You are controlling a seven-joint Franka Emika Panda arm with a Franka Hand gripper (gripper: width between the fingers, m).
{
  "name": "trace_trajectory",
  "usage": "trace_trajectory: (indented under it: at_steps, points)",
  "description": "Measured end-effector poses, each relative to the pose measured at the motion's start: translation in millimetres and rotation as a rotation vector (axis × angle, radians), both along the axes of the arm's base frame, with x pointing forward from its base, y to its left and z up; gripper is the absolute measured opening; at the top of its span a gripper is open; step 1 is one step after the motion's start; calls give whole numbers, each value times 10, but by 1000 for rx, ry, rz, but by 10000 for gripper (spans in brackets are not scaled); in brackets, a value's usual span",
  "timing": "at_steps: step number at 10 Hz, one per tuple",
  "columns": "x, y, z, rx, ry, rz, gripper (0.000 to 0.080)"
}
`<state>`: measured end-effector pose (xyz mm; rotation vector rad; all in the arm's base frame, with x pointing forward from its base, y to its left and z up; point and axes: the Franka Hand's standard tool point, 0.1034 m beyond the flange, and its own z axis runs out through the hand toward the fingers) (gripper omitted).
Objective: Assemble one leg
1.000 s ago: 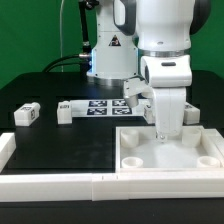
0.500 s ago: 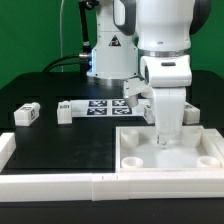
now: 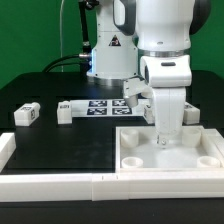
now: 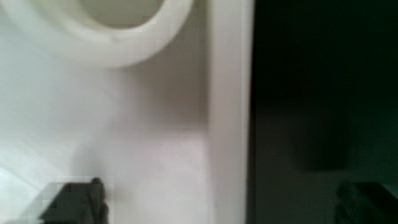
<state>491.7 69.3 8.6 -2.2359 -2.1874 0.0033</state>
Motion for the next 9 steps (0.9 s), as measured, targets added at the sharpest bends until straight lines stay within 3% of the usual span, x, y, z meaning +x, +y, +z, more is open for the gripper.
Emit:
trace_trajectory:
  at_steps: [2,5,9]
  points:
    - [-98,63,240,-6,-24,-60,649]
    - [-243,119,454,-13,-42,-107,649]
    - [-246,120,429,-10,-37,-268,649]
